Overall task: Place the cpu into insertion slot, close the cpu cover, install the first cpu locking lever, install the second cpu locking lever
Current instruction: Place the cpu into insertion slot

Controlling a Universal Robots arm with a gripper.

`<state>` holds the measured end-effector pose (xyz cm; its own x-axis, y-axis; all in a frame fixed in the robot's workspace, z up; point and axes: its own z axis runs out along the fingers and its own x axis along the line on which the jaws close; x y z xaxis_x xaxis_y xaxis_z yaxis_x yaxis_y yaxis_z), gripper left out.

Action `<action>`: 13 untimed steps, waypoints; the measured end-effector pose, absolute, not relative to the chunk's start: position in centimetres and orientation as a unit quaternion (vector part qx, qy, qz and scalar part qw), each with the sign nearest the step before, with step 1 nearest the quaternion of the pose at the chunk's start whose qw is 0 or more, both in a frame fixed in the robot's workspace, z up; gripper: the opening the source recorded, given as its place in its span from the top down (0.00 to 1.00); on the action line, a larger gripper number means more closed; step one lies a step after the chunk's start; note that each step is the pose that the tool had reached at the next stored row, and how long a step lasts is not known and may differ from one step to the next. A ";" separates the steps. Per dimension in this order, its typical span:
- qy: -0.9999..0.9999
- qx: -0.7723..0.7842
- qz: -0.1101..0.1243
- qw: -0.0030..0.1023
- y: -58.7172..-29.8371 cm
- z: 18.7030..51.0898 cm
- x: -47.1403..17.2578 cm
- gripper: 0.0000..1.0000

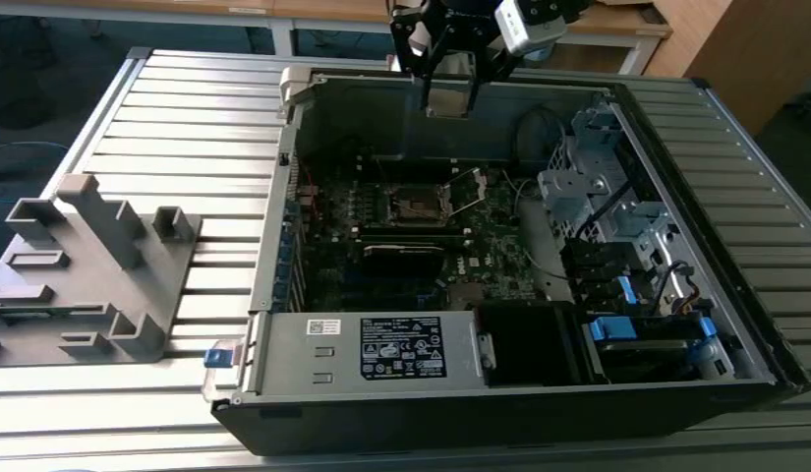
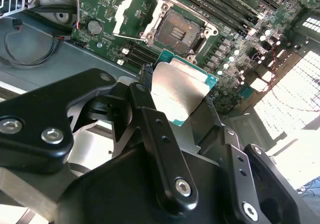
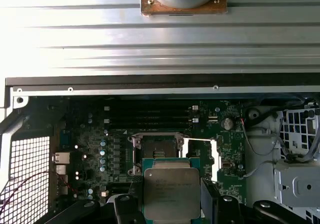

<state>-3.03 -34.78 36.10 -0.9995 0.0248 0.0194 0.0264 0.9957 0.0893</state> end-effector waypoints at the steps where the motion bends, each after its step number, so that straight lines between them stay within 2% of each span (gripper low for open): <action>1: -0.999 -0.013 -0.045 0.009 -34.8 36.0 -3.0 0.46; 13: -0.999 -0.013 -0.044 0.008 -34.8 35.3 -3.0 0.46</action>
